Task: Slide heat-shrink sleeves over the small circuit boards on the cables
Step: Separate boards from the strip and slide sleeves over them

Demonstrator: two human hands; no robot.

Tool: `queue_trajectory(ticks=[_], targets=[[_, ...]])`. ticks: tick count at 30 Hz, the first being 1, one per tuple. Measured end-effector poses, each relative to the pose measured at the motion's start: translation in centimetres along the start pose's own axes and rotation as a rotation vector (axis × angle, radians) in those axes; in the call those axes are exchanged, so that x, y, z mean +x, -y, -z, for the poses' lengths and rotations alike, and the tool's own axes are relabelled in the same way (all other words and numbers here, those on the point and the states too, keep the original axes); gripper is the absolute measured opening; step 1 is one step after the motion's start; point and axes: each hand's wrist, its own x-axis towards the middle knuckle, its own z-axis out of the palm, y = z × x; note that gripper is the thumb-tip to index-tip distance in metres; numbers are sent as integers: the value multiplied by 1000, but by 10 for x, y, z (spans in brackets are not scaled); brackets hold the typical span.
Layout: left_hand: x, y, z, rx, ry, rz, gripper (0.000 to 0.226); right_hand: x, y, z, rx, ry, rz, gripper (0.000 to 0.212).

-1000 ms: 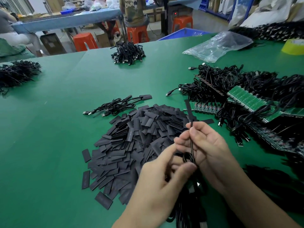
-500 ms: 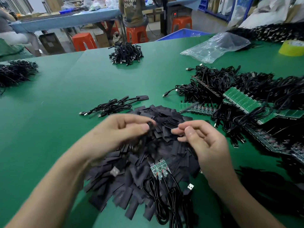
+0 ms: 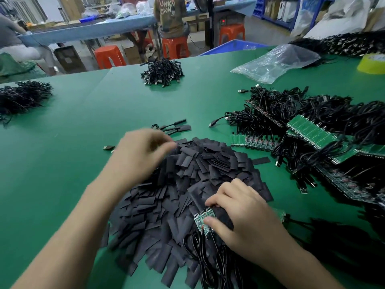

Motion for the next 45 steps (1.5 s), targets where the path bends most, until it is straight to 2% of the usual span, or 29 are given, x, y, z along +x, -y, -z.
queue_trajectory(ticks=[4, 8, 10, 13, 18, 22, 27, 31, 37, 45], targets=[[-53, -31, -29, -237, 68, -104, 7, 1, 1, -1, 57, 27, -31, 21], [-79, -43, -44, -424, 59, -42, 15, 5, -3, 9, 577, 63, -262, 13], [-87, -43, -46, -525, 107, 10, 16, 8, -5, 13, 843, 74, -347, 12], [-96, -41, -46, -787, 235, 96, 18, 10, -6, 12, 1021, 26, -419, 10], [-99, -41, -51, -904, 207, 164, 18, 8, -5, 10, 985, 78, -407, 21], [-102, -44, -56, -905, 182, 191, 16, 7, -5, 11, 976, 80, -400, 4], [-103, -47, -58, -911, 131, 232, 9, 9, -4, 10, 1059, 38, -473, 13], [-104, -49, -57, -939, 158, 211, 18, 8, -4, 10, 1067, 42, -447, 9], [-102, -47, -55, -1029, 170, 245, 17, 7, 1, 11, 1136, 44, -411, 9], [-101, -44, -52, -1205, 273, 272, 18, 8, -3, 16, 1359, 210, -505, 9]])
